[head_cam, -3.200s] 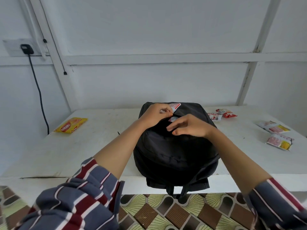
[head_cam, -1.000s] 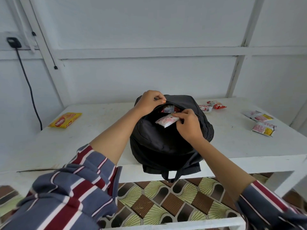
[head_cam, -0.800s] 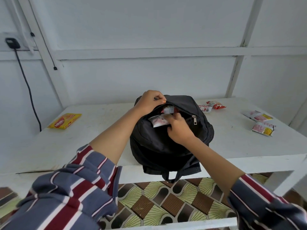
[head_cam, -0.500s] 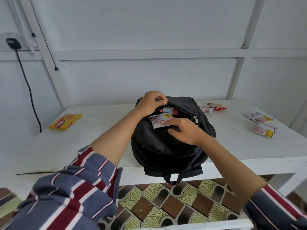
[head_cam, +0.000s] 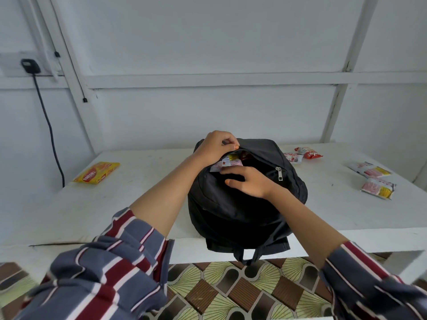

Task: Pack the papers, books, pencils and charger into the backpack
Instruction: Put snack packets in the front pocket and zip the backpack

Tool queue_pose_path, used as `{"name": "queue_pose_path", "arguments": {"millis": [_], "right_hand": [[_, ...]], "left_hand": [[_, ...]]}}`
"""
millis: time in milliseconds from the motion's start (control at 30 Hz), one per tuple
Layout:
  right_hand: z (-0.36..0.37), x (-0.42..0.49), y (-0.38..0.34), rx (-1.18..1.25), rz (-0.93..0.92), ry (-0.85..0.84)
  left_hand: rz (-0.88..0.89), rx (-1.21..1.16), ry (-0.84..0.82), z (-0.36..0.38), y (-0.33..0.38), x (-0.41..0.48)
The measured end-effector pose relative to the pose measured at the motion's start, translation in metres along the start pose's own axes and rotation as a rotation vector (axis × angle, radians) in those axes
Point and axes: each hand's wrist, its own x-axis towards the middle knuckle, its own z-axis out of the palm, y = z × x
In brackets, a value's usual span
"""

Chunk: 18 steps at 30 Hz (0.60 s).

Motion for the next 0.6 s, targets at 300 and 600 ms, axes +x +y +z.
{"name": "queue_pose_path", "arguments": {"millis": [300,600], "right_hand": [[-0.004,0.018,0.009,0.077,0.057,-0.038],[-0.012,0.025,0.004,0.081,0.083,-0.061]], "left_hand": [[-0.002,-0.021,-0.008,-0.001,0.0,0.001],[-0.021,-0.037,-0.066,-0.004,-0.003,-0.002]]}}
